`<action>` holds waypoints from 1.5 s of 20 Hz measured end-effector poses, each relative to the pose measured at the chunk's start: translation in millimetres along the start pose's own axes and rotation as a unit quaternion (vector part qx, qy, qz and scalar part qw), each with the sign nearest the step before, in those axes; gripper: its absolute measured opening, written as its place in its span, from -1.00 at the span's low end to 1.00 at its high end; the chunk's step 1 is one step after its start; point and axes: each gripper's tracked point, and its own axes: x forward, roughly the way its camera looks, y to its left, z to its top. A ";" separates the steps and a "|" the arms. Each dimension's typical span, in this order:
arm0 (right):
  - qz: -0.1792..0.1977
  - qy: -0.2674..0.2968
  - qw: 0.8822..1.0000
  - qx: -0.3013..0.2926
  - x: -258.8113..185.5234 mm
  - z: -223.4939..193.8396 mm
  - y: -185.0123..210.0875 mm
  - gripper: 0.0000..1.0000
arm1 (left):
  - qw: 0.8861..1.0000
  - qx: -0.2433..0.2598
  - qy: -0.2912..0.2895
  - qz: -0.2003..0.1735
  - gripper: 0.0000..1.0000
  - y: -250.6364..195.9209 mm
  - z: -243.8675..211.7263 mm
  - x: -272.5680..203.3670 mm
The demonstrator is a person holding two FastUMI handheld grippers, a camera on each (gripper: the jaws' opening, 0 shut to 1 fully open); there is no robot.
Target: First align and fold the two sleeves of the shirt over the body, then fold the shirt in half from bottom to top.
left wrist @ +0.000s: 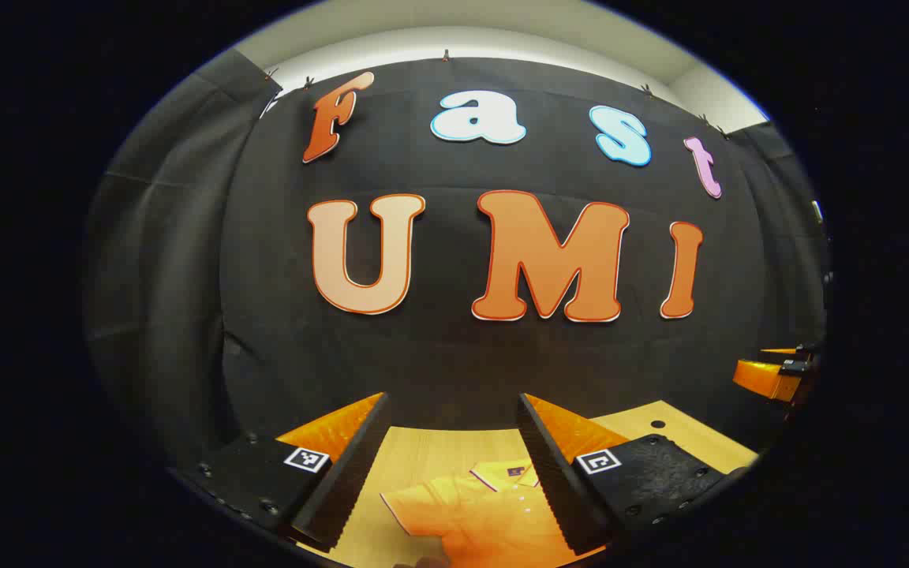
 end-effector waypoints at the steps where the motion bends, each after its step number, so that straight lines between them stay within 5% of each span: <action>1: -0.001 0.012 1.000 0.002 0.8 -8.9 2.1 0.95 | 1.000 0.009 0.002 0.003 0.94 5.2 -4.8 1.0; 8: -0.016 0.028 0.999 0.000 1.2 -17.1 4.3 0.95 | 1.000 -0.020 0.006 -0.021 0.94 5.9 -12.5 1.3; 22: 0.004 0.056 0.998 -0.010 9.1 -23.7 8.9 0.94 | 0.999 -0.035 0.024 0.012 0.95 20.4 -26.0 -0.4; 30: 0.015 0.122 0.992 -0.008 37.3 -40.0 12.5 0.95 | 0.999 -0.029 0.023 0.016 0.94 25.5 -27.3 0.6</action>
